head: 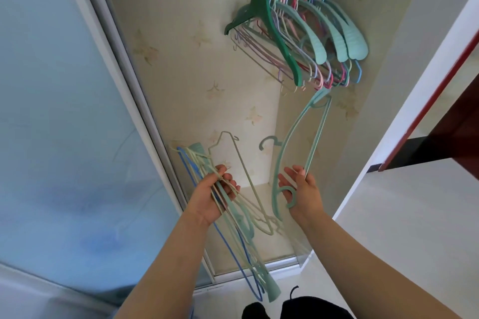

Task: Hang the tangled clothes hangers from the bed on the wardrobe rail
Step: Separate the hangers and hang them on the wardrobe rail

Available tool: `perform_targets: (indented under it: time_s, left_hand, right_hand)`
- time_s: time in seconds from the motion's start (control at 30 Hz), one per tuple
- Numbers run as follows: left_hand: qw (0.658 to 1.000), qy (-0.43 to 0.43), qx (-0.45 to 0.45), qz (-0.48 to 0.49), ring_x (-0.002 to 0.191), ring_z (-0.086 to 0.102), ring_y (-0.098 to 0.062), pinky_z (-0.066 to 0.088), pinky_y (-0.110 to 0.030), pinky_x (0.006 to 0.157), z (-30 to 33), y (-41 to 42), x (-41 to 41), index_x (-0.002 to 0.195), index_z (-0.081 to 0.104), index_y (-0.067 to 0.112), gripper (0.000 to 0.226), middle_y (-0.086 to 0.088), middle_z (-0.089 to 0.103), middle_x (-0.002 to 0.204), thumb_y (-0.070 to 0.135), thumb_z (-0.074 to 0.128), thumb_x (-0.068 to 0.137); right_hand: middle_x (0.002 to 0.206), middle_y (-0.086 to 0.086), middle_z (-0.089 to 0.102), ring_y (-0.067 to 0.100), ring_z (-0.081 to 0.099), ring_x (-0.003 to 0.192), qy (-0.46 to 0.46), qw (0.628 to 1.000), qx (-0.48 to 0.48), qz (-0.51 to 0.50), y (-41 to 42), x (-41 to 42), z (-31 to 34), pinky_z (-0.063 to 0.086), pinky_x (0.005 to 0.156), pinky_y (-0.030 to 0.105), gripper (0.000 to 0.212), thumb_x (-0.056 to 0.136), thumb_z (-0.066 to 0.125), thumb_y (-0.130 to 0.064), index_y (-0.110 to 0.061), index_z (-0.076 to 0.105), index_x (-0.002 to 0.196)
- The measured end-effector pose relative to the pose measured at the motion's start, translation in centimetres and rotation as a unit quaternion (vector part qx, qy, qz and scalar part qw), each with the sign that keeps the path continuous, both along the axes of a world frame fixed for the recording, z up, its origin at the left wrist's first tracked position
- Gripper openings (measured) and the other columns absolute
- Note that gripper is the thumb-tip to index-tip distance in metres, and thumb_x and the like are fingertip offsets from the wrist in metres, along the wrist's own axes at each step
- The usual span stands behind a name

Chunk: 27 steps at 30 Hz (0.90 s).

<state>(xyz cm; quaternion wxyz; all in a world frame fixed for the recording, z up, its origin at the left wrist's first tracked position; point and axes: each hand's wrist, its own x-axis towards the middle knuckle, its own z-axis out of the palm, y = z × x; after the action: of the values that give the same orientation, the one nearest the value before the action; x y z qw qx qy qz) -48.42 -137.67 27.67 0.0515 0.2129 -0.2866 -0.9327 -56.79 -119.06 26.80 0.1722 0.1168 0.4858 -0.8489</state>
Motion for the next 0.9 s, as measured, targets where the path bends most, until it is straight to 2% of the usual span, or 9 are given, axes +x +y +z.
perform_targets:
  time_s: [0.07, 0.13, 0.23, 0.33, 0.4, 0.5, 0.67, 0.77, 0.9]
  left_hand:
    - [1.0, -0.01, -0.007, -0.009, 0.05, 0.051, -0.015, 0.052, -0.027, 0.062, -0.1, 0.0, 0.0, 0.071, 0.054, 0.018, 0.021, 0.001, 0.053, 0.06, 0.016, 0.053, 0.091]
    - [0.999, -0.036, -0.019, -0.009, 0.047, 0.05, -0.014, 0.052, -0.027, 0.059, -0.3, 0.0, 0.0, 0.07, 0.053, 0.018, 0.024, 0.001, 0.052, 0.058, 0.018, 0.054, 0.094]
    - [0.996, -0.078, -0.033, 0.006, 0.047, 0.054, -0.015, 0.053, -0.028, 0.058, -0.5, 0.3, -0.2, 0.081, 0.055, 0.015, 0.019, -0.001, 0.055, 0.057, 0.018, 0.05, 0.099]
    - [0.992, -0.106, -0.06, 0.031, 0.049, 0.057, -0.014, 0.055, -0.027, 0.059, -0.6, 0.4, -0.5, 0.085, 0.055, 0.012, 0.014, -0.005, 0.066, 0.064, 0.015, 0.05, 0.098]
    - [0.992, -0.108, -0.053, 0.041, 0.055, 0.058, -0.015, 0.054, -0.025, 0.057, -0.4, 0.4, -0.8, 0.089, 0.051, 0.012, 0.012, -0.008, 0.073, 0.075, 0.015, 0.047, 0.099]
    - [0.99, -0.122, -0.044, 0.055, 0.062, 0.057, -0.019, 0.054, -0.023, 0.053, 0.1, 0.3, -1.7, 0.093, 0.052, 0.011, 0.01, -0.014, 0.071, 0.085, 0.015, 0.047, 0.1]
    - [0.988, -0.117, -0.065, 0.072, 0.054, 0.068, -0.014, 0.056, -0.024, 0.054, 0.5, 0.8, -3.5, 0.081, 0.053, 0.007, 0.017, -0.011, 0.069, 0.062, 0.011, 0.053, 0.097]
    - [0.991, -0.095, -0.069, 0.07, 0.061, 0.071, -0.015, 0.058, -0.027, 0.063, 0.4, 0.7, -4.3, 0.08, 0.054, 0.006, 0.016, -0.009, 0.07, 0.067, 0.008, 0.053, 0.096]
    - [0.993, -0.081, -0.068, 0.046, 0.055, 0.069, -0.016, 0.054, -0.033, 0.083, 0.4, 1.1, -4.6, 0.077, 0.056, 0.004, 0.019, -0.005, 0.066, 0.058, 0.007, 0.054, 0.095]
  right_hand:
    - [0.114, 0.001, 0.064, 0.024, 0.066, 0.102, 0.014, 1.0, 0.009, -0.006, 0.1, 0.0, -0.3, 0.052, 0.082, 0.032, 0.021, 0.102, 0.042, -0.03, -0.019, 0.06, 0.1]
    - [0.113, -0.002, 0.065, 0.023, 0.07, 0.096, 0.041, 0.996, 0.074, -0.006, 0.3, 0.0, -0.1, 0.054, 0.078, 0.032, 0.023, 0.102, 0.04, -0.032, -0.02, 0.059, 0.104]
    - [0.1, 0.002, 0.068, 0.022, 0.072, 0.075, 0.069, 0.974, 0.215, 0.002, 1.1, -0.4, 0.6, 0.054, 0.055, 0.025, 0.027, 0.103, 0.037, -0.033, -0.016, 0.056, 0.11]
    - [0.086, 0.01, 0.067, 0.025, 0.069, 0.063, 0.054, 0.953, 0.299, 0.013, 2.3, -0.4, 0.4, 0.054, 0.047, 0.026, 0.027, 0.103, 0.038, -0.03, -0.012, 0.056, 0.11]
    - [0.076, 0.012, 0.063, 0.026, 0.068, 0.061, 0.024, 0.952, 0.304, 0.015, 3.2, -0.1, -0.2, 0.055, 0.047, 0.027, 0.026, 0.103, 0.038, -0.028, -0.011, 0.057, 0.109]
    - [0.071, 0.012, 0.061, 0.026, 0.067, 0.058, 0.004, 0.954, 0.298, 0.025, 4.3, 0.8, -1.1, 0.052, 0.047, 0.026, 0.025, 0.102, 0.04, -0.027, -0.012, 0.059, 0.107]
    - [0.065, 0.01, 0.06, 0.022, 0.066, 0.052, 0.068, 0.948, 0.308, 0.043, 5.4, 2.4, -1.4, 0.043, 0.044, 0.025, 0.025, 0.102, 0.042, -0.029, -0.016, 0.062, 0.106]
    - [0.062, 0.009, 0.06, 0.022, 0.064, 0.051, 0.072, 0.941, 0.327, 0.052, 6.4, 2.2, -0.8, 0.041, 0.041, 0.023, 0.024, 0.101, 0.043, -0.03, -0.018, 0.063, 0.107]
    - [0.066, 0.01, 0.057, 0.021, 0.05, 0.047, -0.046, 0.936, 0.325, 0.129, 8.0, 0.7, -0.4, 0.033, 0.04, 0.021, 0.023, 0.1, 0.046, -0.025, -0.012, 0.062, 0.11]
